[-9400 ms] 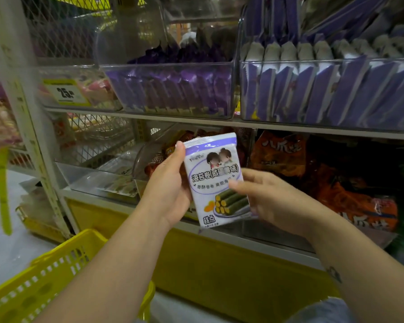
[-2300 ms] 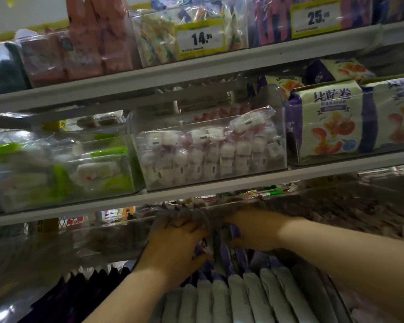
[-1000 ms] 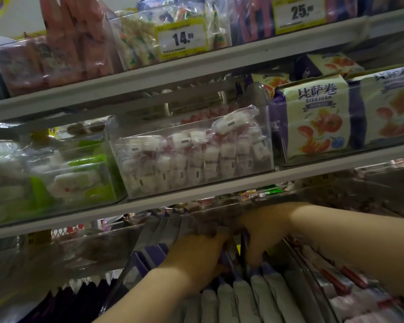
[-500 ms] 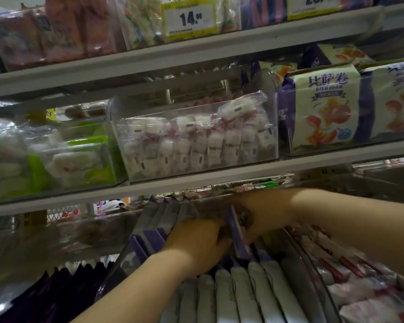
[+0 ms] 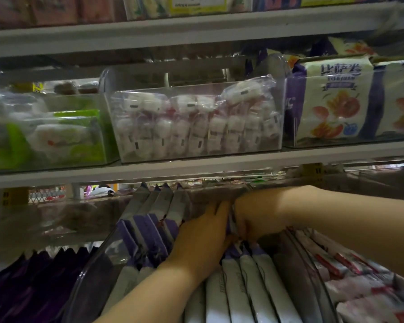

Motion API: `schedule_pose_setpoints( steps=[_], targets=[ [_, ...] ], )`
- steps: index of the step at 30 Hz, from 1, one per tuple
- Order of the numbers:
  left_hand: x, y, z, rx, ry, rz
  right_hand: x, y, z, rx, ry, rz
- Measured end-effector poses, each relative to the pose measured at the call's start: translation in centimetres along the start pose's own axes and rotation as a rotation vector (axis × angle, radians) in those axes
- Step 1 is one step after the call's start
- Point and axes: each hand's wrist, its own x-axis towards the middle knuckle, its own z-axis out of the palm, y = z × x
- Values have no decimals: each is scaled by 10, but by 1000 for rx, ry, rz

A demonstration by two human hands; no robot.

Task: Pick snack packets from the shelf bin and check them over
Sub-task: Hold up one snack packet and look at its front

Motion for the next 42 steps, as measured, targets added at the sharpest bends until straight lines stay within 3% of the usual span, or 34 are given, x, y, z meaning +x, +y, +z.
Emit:
schedule_pose_setpoints(
  steps=[3,8,14,17,23,24,26,28,30,35,42],
  targets=[
    [-3,-1,1,19,38,-12,10,-11,2,-197,-109,61],
    [-6,-1,-1,41,46,-7,12,-12,-3,-139,-188,30],
    [-6,-3,-1,63,47,-19,18,-14,19,-171,-75,207],
    [-8,-2,-2,80,54,-8,8,-1,14,8,144,150],
    [-8,0,-4,113,53,13,1,14,20,282,671,225],
    [-8,0,-5,113,45,15,-1,16,20,323,666,230],
    [-8,1,-6,97,20,15,-5,18,19,332,484,233],
    [-9,1,-6,100,7,10,-5,15,18,226,298,239],
    [-9,2,-7,105,3,2,-1,13,17,150,241,266],
    [-12,5,-10,160,-28,22,9,11,16,140,370,286],
    [-12,4,-11,92,-61,42,-11,18,27,423,714,335]
  ],
)
